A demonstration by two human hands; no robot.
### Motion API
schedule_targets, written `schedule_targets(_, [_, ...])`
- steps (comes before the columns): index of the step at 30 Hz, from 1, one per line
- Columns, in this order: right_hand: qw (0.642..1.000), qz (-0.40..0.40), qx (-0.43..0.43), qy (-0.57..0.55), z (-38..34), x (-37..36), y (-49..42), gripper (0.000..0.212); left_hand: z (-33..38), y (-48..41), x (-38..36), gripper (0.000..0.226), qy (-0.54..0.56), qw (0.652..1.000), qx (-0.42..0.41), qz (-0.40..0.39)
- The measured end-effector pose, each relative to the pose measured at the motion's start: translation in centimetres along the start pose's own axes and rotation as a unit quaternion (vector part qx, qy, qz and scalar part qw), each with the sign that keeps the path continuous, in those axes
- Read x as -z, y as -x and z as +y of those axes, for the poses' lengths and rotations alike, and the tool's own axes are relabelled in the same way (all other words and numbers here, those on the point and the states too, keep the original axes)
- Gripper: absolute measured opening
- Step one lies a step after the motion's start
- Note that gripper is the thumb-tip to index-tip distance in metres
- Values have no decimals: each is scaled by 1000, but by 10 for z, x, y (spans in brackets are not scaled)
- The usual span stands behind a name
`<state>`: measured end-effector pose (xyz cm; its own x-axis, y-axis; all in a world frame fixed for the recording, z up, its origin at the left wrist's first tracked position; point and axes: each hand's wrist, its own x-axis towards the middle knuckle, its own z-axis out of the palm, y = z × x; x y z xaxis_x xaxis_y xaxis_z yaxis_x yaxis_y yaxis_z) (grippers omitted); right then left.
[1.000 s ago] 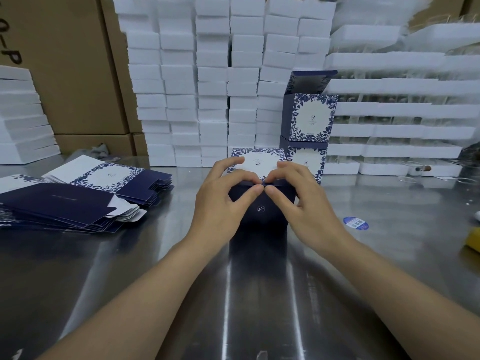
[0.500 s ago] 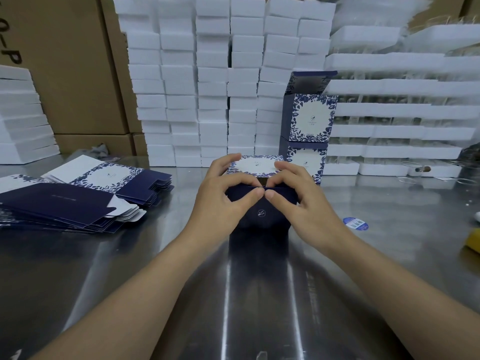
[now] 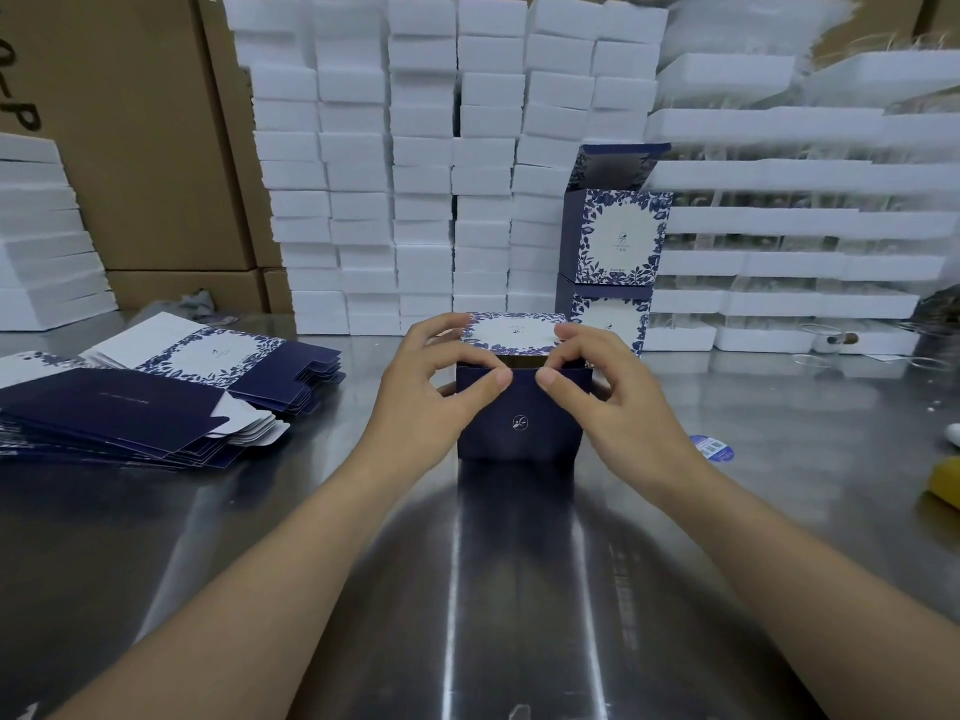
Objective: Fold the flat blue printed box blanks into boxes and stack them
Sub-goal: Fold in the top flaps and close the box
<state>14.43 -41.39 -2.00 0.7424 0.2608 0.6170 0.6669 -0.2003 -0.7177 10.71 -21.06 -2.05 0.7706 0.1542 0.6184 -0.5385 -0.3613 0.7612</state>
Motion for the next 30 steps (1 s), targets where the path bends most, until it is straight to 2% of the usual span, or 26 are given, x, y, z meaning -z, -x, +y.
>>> schedule_targets(4, [999, 5, -20, -43, 2, 3, 0, 12, -1, -2, 4, 4, -2, 1000, 16, 3])
schedule_targets(8, [999, 8, -19, -50, 3, 4, -1, 9, -1, -3, 6, 6, -29, 999, 18, 3])
schedule_targets(15, [998, 11, -5, -56, 8, 8, -3, 12, 0, -4, 9, 3, -2, 1000, 20, 10])
schedule_targets(19, [998, 2, 20, -58, 10, 10, -3, 19, 3, -1, 10, 21, 28, 999, 2, -19])
schedule_targets(25, [999, -24, 46, 8, 7, 12, -1, 32, 1, 4, 11, 31, -47, 998, -19, -44])
schedule_targets(30, [997, -16, 64, 50, 7, 10, -4, 15, -1, 3, 10, 24, -46, 998, -31, -21])
